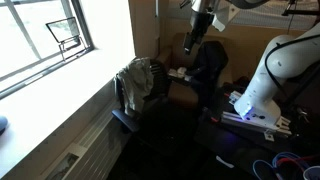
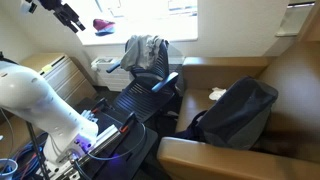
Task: Put the white cloth on the seat
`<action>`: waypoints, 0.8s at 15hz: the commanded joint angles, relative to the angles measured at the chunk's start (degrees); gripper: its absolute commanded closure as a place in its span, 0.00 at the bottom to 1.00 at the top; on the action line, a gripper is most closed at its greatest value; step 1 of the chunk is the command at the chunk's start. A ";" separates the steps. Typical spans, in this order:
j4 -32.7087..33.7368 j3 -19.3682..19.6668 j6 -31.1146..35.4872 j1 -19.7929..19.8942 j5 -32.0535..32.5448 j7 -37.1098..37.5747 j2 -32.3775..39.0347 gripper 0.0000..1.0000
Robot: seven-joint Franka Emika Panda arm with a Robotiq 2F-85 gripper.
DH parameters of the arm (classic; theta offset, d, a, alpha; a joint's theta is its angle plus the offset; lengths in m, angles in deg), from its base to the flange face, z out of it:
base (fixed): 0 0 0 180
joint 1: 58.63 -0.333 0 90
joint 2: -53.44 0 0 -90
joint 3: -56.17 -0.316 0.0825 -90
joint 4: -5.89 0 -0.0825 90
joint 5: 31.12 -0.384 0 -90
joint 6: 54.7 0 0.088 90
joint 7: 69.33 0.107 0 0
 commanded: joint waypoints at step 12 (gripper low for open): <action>5.90 25.61 47.18 1.90 9.76 -35.51 32.01 0.00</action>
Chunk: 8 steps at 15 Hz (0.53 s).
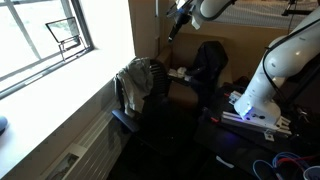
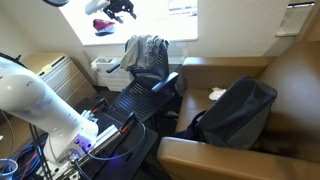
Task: Put the white cloth on the seat
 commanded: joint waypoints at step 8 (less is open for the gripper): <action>8.49 3.98 7.57 -4.81 -11.99 -11.95 16.32 0.00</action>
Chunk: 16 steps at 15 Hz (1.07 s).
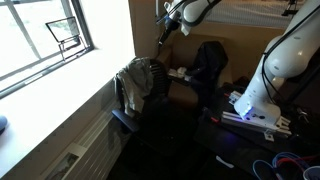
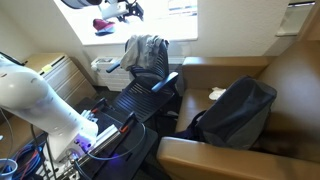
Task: Put the white cloth on the seat
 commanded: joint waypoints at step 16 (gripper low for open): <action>31.40 -11.03 -19.84 -1.05 -18.37 -12.30 32.21 0.00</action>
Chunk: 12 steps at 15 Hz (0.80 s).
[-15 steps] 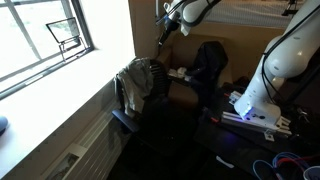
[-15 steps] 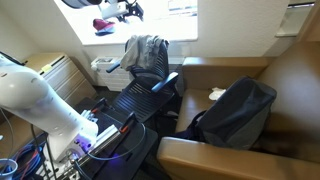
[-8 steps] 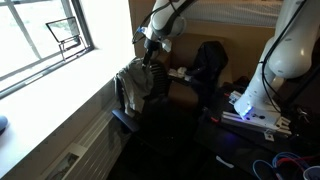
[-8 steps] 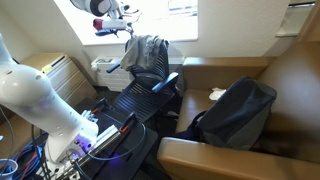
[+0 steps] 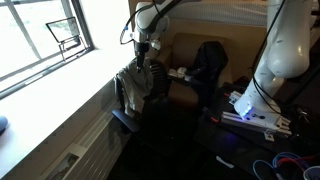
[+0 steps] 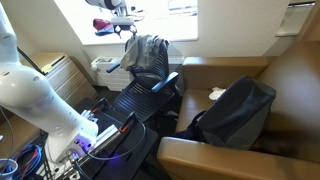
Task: Put the white cloth on the seat
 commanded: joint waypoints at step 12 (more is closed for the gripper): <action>-3.14 3.05 28.62 -4.55 6.54 35.82 18.24 0.00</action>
